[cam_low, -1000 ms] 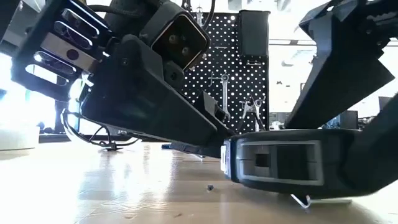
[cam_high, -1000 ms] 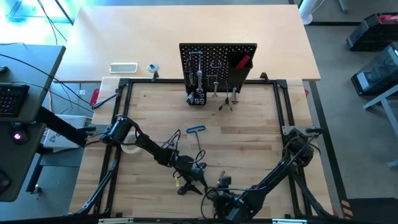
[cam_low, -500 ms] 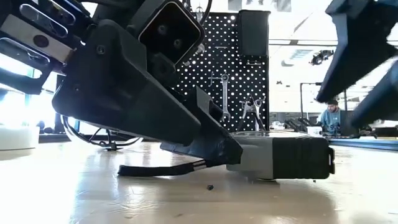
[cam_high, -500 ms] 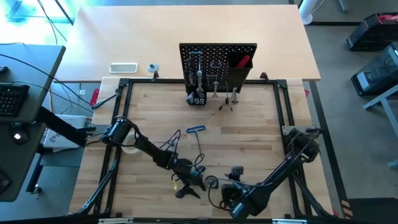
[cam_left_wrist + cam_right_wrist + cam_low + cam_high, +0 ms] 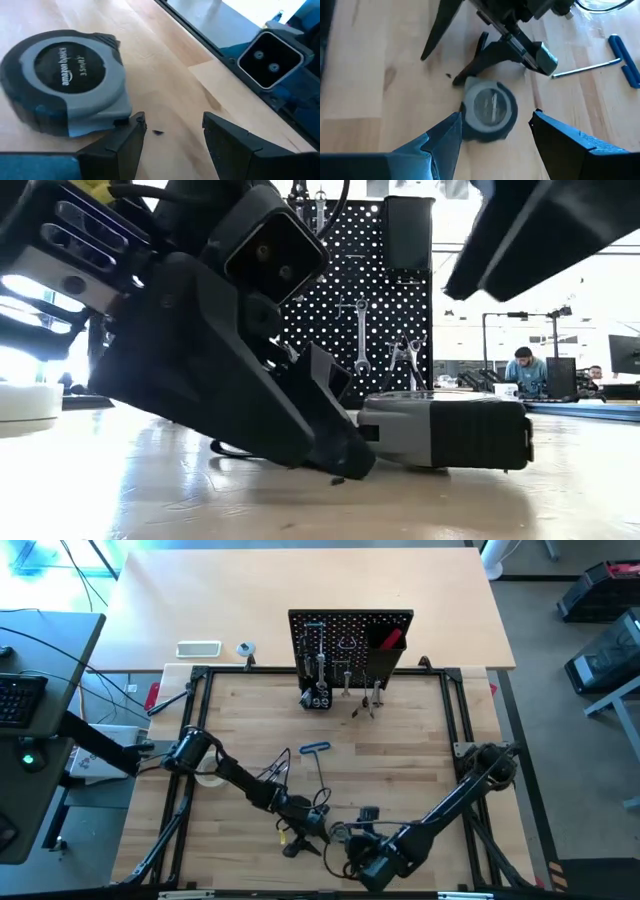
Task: Hang tools onto peg board
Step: Hang the tape measure onto the peg board
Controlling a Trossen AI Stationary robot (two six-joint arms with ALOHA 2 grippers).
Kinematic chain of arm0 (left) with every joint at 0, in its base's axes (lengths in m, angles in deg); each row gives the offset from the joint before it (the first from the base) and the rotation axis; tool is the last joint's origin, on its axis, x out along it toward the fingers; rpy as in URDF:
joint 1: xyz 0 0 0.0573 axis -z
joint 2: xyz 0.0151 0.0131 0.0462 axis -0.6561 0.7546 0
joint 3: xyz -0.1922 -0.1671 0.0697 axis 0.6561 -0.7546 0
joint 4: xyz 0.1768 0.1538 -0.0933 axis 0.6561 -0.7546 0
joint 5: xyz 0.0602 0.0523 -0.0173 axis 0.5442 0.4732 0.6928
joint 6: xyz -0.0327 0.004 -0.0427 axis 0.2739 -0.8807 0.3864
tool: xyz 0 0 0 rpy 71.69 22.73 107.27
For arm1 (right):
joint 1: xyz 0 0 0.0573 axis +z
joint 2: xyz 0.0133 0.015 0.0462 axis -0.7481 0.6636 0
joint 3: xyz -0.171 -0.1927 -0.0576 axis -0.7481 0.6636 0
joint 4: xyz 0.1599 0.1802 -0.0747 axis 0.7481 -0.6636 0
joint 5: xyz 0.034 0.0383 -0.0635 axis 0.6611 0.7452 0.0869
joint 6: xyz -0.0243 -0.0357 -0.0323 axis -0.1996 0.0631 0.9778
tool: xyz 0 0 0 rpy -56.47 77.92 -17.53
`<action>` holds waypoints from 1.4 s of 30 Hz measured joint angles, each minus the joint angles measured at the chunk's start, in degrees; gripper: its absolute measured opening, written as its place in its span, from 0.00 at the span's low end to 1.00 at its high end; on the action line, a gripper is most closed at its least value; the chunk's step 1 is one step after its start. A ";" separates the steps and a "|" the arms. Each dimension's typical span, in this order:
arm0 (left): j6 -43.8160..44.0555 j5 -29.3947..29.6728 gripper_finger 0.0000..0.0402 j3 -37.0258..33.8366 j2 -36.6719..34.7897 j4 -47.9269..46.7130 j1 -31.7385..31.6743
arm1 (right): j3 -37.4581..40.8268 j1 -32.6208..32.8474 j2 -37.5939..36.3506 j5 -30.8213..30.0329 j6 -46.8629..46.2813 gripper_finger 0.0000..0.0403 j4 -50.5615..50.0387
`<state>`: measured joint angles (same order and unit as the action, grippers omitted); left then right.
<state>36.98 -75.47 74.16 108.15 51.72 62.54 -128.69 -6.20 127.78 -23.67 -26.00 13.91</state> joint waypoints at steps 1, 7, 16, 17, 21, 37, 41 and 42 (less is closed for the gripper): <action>0.04 0.35 0.49 -0.04 0.00 0.47 -0.10 | 0.00 -0.36 0.00 -0.02 0.10 0.57 -0.02; -0.67 6.20 0.49 -0.09 0.13 1.78 -1.06 | 0.00 -1.87 0.00 -0.18 0.14 0.57 0.13; -1.08 6.47 0.49 -0.07 -0.46 0.62 -2.03 | -0.02 -5.48 0.00 9.67 -8.23 0.57 0.57; -1.55 6.48 0.49 -0.07 -0.87 -0.27 -1.85 | -0.02 -5.83 0.00 10.74 -8.78 0.57 0.66; -3.70 6.76 0.49 -0.12 -3.98 -7.07 -0.87 | -0.02 -7.42 0.00 12.62 -8.68 0.57 2.63; -8.25 18.35 0.37 -1.88 -25.53 -50.04 3.57 | -0.02 -14.21 0.01 19.42 -2.17 0.57 8.73; -7.42 18.74 0.37 -1.88 -26.67 -53.89 4.79 | -0.02 -15.48 0.42 21.71 -0.68 0.57 8.93; -7.28 18.84 0.37 -1.88 -26.67 -54.34 5.09 | -0.04 -15.74 0.80 22.23 -0.55 0.57 9.28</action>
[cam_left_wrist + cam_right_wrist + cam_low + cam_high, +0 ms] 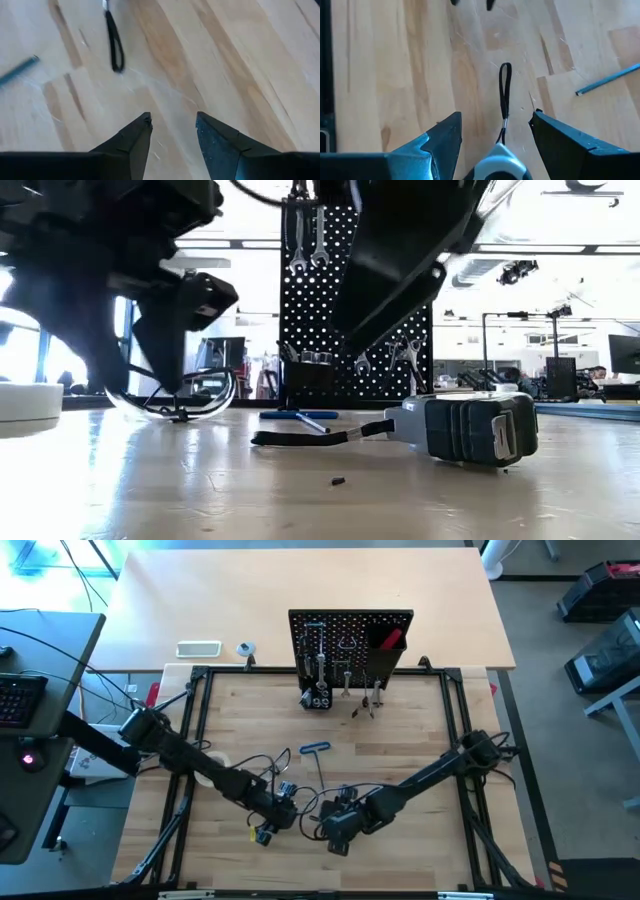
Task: Hang tools onto peg board
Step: Hang the tape measure onto the peg board
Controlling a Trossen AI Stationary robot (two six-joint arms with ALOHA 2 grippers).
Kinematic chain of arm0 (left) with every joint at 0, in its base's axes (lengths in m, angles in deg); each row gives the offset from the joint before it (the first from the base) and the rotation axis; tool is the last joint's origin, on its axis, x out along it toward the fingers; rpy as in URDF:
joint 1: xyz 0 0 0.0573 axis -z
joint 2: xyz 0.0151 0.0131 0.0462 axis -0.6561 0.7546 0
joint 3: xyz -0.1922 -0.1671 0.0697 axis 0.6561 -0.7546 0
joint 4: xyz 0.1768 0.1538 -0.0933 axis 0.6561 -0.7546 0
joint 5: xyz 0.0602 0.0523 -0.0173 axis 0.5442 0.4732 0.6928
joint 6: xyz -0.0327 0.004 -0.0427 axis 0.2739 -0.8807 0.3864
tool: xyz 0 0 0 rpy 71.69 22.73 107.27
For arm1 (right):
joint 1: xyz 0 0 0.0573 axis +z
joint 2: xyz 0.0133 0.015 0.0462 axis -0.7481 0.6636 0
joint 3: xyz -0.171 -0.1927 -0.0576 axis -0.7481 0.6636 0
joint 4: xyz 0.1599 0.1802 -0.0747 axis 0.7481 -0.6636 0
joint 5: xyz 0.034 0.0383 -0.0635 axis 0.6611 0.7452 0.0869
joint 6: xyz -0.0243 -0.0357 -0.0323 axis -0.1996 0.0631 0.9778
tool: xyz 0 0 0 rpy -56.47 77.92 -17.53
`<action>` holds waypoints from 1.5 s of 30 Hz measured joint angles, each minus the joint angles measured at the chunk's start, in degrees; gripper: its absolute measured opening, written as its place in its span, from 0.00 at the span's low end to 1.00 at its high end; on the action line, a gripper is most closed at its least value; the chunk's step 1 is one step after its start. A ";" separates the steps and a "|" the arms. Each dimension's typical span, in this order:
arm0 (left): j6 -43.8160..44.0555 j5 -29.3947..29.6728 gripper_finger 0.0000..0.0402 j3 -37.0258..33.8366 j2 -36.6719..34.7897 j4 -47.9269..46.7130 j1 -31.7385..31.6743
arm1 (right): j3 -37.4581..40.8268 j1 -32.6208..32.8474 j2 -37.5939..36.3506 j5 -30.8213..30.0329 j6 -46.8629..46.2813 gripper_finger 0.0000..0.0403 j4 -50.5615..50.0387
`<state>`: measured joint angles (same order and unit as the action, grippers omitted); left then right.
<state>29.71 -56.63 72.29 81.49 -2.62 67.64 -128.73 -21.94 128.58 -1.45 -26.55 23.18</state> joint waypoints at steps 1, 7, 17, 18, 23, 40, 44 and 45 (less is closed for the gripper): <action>0.32 -0.01 0.37 0.00 0.04 -0.66 0.25 | 0.02 -0.30 0.46 0.98 0.02 0.57 -0.04; 2.16 0.85 0.37 -2.79 0.24 0.76 1.34 | 0.02 -1.36 3.68 4.88 0.02 0.57 -0.40; 5.56 1.04 0.37 -7.38 -0.65 4.96 1.34 | 0.02 -1.75 4.16 5.55 1.11 0.55 -2.54; 5.57 1.03 0.37 -7.57 -0.95 5.16 1.34 | 0.00 -1.81 4.56 5.58 1.10 0.53 -2.53; 5.55 1.03 0.37 -7.61 -2.47 6.44 1.34 | -0.20 -2.23 7.38 8.61 1.79 0.45 -1.45; 5.09 2.36 0.37 -7.61 -5.30 6.01 2.08 | -2.41 -1.81 8.86 8.44 5.99 0.02 -7.86; 5.53 2.43 0.37 -7.61 -5.29 5.55 2.10 | -2.26 -1.70 8.37 8.22 5.87 0.01 -6.99; 5.53 2.58 0.37 -7.61 -5.29 5.53 2.10 | -2.25 -1.69 8.12 8.13 5.85 0.01 -6.64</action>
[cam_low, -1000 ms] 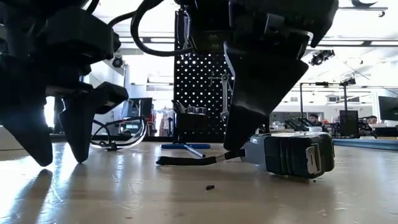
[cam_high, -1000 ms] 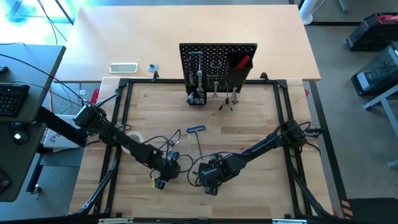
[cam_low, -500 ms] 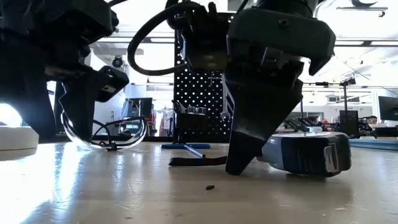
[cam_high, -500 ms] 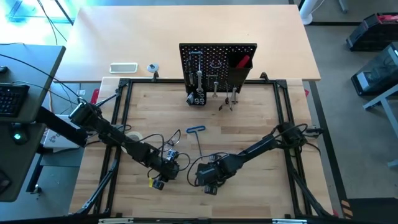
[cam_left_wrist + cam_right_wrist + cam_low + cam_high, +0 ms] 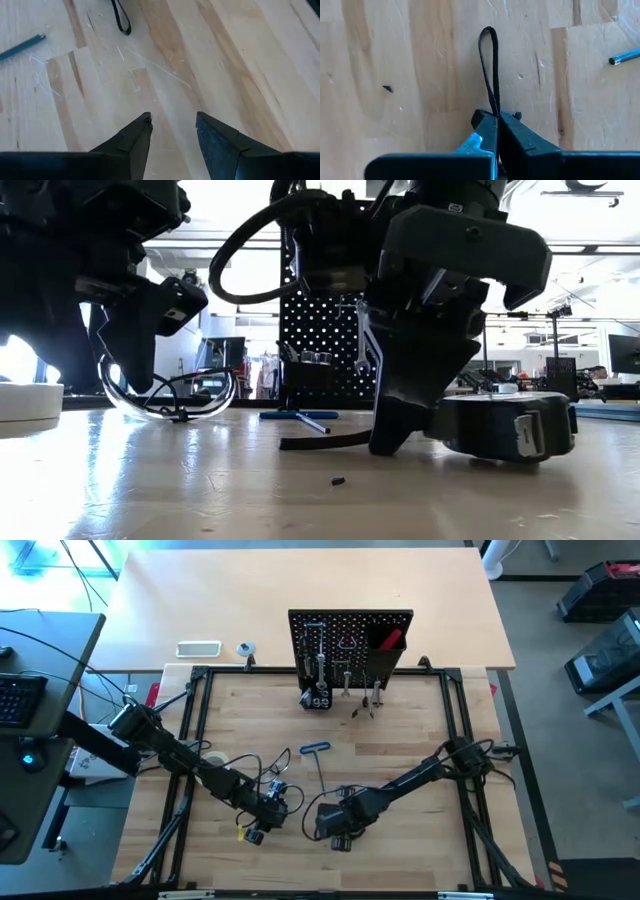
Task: Hang tools onto peg board
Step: Hang the tape measure onto the peg board
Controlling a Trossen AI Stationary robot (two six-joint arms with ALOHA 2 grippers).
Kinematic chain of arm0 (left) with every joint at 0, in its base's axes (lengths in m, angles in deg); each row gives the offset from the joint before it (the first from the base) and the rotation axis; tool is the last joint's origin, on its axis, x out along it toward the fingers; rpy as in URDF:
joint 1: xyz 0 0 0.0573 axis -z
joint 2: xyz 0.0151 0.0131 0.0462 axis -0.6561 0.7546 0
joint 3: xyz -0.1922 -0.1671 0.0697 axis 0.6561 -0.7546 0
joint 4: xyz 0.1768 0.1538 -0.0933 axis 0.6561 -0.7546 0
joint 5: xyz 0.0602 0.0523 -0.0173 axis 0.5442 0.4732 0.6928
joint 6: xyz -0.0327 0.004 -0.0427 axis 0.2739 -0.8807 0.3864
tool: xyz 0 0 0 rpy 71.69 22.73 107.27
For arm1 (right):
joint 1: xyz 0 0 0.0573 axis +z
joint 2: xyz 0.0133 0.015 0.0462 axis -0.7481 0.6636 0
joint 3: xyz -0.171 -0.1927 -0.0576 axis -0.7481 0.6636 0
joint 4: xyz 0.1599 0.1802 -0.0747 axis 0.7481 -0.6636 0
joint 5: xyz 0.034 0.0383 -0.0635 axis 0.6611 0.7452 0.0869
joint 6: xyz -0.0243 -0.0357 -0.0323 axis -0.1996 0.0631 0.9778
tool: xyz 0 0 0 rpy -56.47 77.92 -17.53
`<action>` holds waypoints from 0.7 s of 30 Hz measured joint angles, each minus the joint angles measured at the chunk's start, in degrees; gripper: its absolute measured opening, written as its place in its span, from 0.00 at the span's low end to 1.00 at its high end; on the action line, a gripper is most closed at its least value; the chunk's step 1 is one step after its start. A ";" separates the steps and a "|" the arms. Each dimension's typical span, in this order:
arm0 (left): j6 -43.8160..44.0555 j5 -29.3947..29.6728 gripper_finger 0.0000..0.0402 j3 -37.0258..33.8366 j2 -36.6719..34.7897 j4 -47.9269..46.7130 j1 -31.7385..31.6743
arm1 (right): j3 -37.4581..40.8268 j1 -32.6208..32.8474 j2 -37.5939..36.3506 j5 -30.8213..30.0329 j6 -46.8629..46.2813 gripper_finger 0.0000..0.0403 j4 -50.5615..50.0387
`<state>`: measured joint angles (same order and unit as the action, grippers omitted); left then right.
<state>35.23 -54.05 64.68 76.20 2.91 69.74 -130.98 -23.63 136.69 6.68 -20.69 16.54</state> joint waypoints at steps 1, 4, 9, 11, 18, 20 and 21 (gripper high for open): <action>0.02 0.16 0.37 0.00 0.00 -0.27 0.09 | 0.13 0.05 -0.52 -0.42 0.01 0.01 0.25; 0.03 0.94 0.37 0.00 0.00 -0.89 0.28 | 0.31 0.47 -2.60 -3.08 0.00 0.01 -0.55; 0.91 4.08 0.37 -0.64 -0.07 -1.01 0.26 | 0.20 0.44 -8.08 -12.20 -0.43 0.00 -2.34; 2.23 6.02 0.36 -1.40 -0.07 -0.22 0.26 | 0.20 0.38 -9.77 -17.34 -1.37 0.00 -3.81; 7.41 8.98 0.32 -9.33 -0.11 16.99 0.44 | 0.13 -0.79 -14.28 -34.11 -3.98 0.00 -6.29; 9.07 9.03 0.31 -12.24 -0.11 22.73 0.49 | 0.13 -1.44 -14.70 -37.53 -4.82 0.00 -6.92; 10.06 9.04 0.30 -13.67 -0.11 25.30 0.50 | 0.13 -1.77 -14.88 -39.33 -5.21 0.00 -7.16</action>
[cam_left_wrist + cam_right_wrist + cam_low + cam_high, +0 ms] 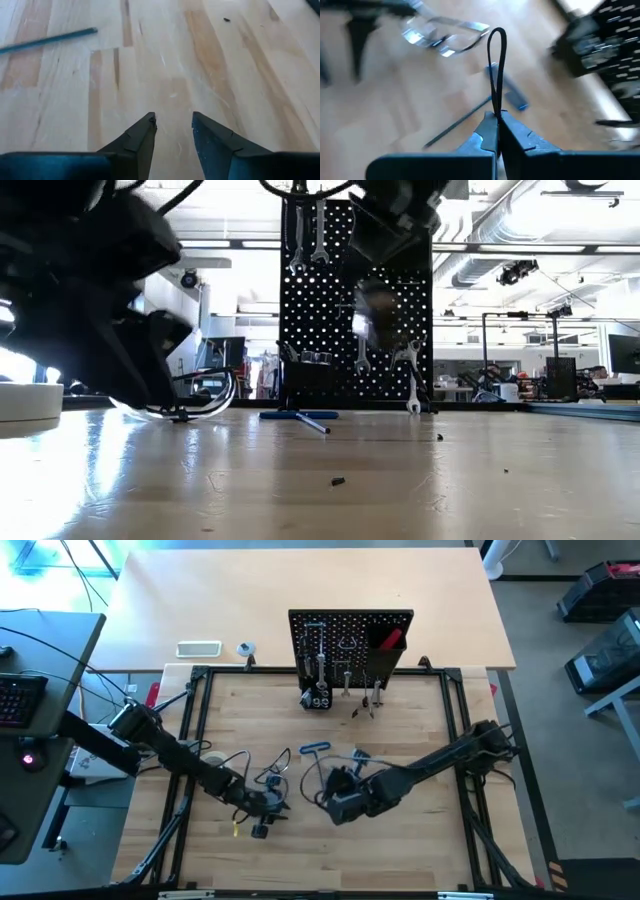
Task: Hang tools onto peg board
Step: Hang the tape measure onto the peg board
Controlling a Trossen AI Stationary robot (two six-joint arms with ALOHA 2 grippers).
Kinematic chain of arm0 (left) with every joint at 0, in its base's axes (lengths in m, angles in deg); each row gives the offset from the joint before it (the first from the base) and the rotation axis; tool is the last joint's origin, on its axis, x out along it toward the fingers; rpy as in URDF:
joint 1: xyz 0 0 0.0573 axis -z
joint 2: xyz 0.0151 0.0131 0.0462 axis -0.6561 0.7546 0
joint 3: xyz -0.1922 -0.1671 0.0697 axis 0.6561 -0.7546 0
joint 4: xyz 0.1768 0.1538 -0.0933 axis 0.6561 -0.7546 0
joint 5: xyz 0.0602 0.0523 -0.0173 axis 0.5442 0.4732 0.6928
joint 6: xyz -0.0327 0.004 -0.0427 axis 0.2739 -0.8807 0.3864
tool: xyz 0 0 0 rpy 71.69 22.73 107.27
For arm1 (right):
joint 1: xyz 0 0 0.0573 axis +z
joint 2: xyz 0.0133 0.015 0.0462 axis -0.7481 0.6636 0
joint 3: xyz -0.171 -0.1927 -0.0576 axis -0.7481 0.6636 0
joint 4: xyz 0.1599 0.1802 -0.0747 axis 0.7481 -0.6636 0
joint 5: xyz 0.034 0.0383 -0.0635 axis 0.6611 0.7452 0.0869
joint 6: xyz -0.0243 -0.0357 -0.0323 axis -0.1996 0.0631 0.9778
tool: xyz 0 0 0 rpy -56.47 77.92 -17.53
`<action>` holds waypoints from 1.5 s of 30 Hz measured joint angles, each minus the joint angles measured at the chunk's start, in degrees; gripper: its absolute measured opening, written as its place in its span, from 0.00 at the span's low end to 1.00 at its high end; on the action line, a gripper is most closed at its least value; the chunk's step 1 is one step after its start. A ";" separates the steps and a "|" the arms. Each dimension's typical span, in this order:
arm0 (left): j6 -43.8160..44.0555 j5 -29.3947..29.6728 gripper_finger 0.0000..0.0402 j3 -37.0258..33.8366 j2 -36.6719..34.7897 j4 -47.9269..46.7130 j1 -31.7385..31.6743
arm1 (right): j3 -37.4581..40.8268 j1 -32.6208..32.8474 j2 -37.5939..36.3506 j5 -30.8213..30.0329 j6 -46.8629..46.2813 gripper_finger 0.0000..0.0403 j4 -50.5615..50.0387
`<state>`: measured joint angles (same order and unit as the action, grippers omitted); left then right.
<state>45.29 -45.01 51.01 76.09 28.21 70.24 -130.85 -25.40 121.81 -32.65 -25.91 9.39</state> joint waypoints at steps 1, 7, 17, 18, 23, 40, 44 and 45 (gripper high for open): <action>0.99 0.04 0.30 -1.47 0.00 2.37 0.00 | 0.00 -0.35 -0.07 -1.75 -0.47 0.00 -0.35; 4.57 1.48 0.29 -9.29 0.15 17.91 0.07 | 0.00 -4.18 -0.06 -8.17 -0.79 0.00 -1.61; 4.94 6.23 0.29 -13.96 0.15 25.86 0.09 | 0.02 -13.05 -0.06 -13.53 3.75 0.00 -2.67; 4.86 6.79 0.29 -13.98 0.15 25.67 0.09 | 0.02 -14.00 -0.06 -13.82 4.09 0.00 -2.69; 2.97 7.33 0.29 -14.00 0.15 25.69 0.09 | 0.02 -18.61 -0.06 -14.40 7.71 0.00 -1.04; 1.03 7.56 0.29 -14.06 0.22 25.08 0.45 | 0.02 -22.36 -5.78 -9.17 23.03 0.00 0.97; 0.22 8.25 0.29 -14.06 0.22 25.17 0.57 | 0.02 -19.71 -9.78 -8.87 23.58 0.00 -2.19; -0.09 8.50 0.29 -14.06 0.22 25.16 0.57 | 0.02 -19.20 -10.90 -8.81 23.44 0.00 -3.27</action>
<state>45.20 -36.51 36.94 76.31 53.38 70.81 -130.83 -44.60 110.91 -41.45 -2.46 6.11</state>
